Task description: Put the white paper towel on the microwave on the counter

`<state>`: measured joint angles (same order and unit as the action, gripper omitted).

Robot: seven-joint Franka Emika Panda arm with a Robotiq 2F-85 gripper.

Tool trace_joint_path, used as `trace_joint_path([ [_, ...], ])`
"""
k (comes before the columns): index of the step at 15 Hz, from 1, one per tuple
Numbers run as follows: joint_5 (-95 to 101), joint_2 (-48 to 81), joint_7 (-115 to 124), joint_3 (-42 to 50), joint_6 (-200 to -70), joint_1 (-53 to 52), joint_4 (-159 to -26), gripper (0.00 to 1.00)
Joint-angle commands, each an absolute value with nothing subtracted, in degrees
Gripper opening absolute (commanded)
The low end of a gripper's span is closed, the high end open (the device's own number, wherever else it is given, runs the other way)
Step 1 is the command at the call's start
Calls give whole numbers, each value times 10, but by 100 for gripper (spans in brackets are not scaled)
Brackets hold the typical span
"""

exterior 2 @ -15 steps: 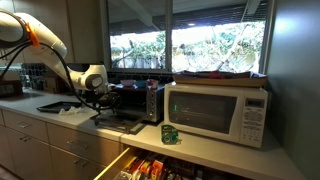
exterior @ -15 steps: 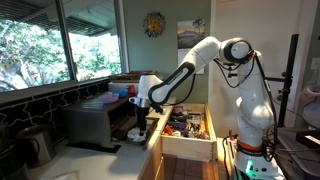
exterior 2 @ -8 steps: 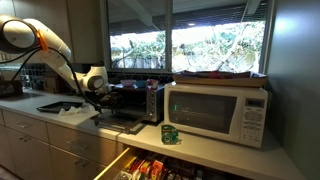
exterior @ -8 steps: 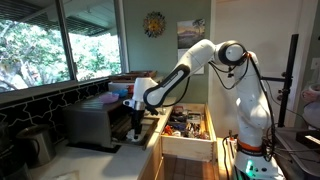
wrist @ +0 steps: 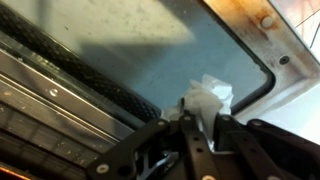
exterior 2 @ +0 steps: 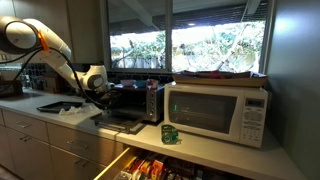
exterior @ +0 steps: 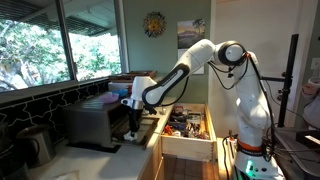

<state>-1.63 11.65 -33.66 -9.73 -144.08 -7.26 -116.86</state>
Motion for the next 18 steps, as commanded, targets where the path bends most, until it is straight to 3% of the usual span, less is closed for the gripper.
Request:
trace_joint_path([
  [1,-21,103,-361,-114,-1441,-66,-1169,0],
  [6,40,78,-419,-131,-1429,-85,-1140,1],
  [9,-24,95,-519,-156,-1417,-82,-1105,1],
  [18,-26,108,-415,-165,-1384,-115,-1080,1],
])
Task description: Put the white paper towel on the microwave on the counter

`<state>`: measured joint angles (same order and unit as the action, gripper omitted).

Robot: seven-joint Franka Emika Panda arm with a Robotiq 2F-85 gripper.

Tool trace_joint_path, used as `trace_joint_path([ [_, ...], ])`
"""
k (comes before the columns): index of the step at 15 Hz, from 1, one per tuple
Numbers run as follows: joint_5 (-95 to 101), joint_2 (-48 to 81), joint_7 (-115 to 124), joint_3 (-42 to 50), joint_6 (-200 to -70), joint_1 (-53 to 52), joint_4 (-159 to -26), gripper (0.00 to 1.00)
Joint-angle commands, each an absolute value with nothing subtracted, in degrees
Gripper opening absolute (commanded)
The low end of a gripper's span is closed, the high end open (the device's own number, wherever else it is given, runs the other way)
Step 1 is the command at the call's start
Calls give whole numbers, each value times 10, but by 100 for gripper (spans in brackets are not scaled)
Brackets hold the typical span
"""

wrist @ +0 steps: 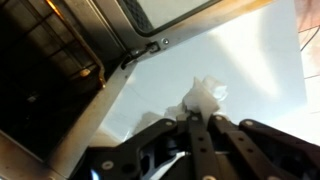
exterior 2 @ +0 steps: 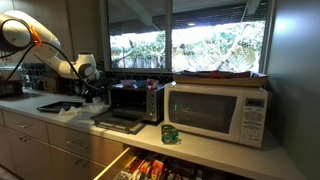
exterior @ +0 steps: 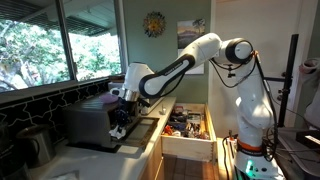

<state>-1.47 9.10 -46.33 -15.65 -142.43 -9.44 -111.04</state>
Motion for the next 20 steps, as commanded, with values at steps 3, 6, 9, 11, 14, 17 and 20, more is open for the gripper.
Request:
trace_joint_path([
  [3,-48,144,-355,-177,-1374,-132,-1048,1],
  [6,6,184,-227,-155,-1409,-149,-1037,1],
  [9,14,250,-181,-149,-1427,-147,-993,1],
  [11,15,283,-177,-149,-1415,-149,-960,1],
  [14,-7,325,-205,-170,-1403,-141,-911,29],
  [17,-18,346,-215,-188,-1386,-140,-879,43],
  [20,-54,318,-223,-221,-1349,-135,-898,65],
])
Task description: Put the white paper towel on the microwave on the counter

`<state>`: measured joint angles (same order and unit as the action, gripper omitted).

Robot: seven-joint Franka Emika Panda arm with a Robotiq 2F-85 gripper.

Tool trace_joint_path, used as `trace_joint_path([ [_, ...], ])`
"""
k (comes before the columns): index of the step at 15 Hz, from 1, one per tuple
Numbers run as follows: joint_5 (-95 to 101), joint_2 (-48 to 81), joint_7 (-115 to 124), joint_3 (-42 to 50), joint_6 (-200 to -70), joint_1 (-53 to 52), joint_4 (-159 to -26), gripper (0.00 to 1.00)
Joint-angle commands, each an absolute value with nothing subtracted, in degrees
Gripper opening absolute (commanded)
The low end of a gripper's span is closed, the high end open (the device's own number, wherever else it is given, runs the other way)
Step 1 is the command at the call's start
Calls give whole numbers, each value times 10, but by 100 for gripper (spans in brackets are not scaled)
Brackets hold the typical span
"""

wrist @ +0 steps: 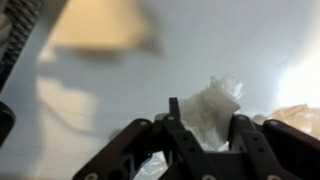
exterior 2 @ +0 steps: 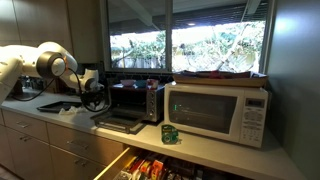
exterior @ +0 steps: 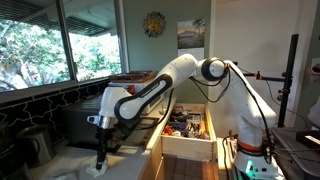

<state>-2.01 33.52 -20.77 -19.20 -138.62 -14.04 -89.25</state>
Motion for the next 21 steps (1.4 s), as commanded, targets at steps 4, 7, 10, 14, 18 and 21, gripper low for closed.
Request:
trace_joint_path([
  [4,-56,230,-115,-207,-1338,-172,-970,95],
  [7,-36,160,5,-183,-1350,-196,-1031,100],
  [10,-3,118,86,-158,-1345,-200,-1069,100],
  [14,75,92,181,-119,-1339,-192,-1112,100],
  [18,86,107,146,-104,-1354,-167,-1122,100],
  [21,80,131,98,-102,-1343,-154,-1102,100],
])
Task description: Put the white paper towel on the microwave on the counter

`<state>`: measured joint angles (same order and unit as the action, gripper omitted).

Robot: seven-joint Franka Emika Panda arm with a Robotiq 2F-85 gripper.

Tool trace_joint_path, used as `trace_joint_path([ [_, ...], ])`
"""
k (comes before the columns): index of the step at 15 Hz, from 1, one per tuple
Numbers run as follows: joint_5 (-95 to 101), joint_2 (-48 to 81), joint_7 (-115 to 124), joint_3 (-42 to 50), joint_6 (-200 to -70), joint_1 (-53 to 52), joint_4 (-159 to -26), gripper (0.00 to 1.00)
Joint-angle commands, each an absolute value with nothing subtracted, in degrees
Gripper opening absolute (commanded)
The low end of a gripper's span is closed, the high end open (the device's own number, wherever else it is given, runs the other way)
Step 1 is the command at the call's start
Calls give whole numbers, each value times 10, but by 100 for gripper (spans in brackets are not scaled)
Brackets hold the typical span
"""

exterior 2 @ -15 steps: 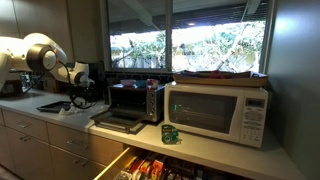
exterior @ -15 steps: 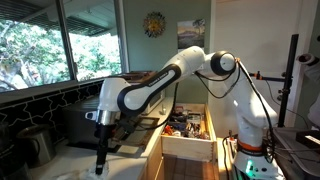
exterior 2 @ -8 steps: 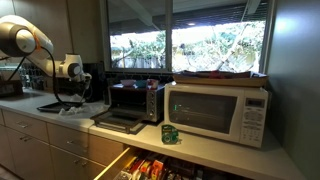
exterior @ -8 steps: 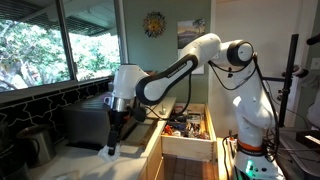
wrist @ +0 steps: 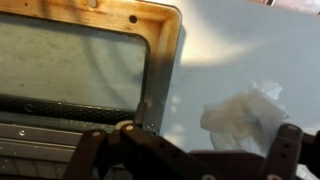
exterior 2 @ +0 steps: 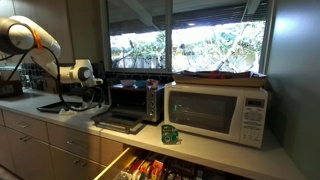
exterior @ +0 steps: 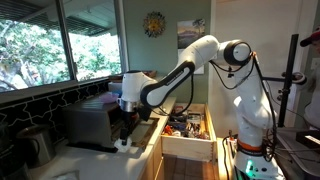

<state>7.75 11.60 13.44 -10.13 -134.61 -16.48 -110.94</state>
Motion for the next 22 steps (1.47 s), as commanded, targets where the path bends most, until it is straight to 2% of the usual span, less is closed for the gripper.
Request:
trace_joint_path([
  [1,83,139,85,-101,-1344,-152,-1097,100],
  [13,165,282,-61,-112,-1358,-194,-925,100],
  [22,150,282,-89,-117,-1369,-196,-919,100],
])
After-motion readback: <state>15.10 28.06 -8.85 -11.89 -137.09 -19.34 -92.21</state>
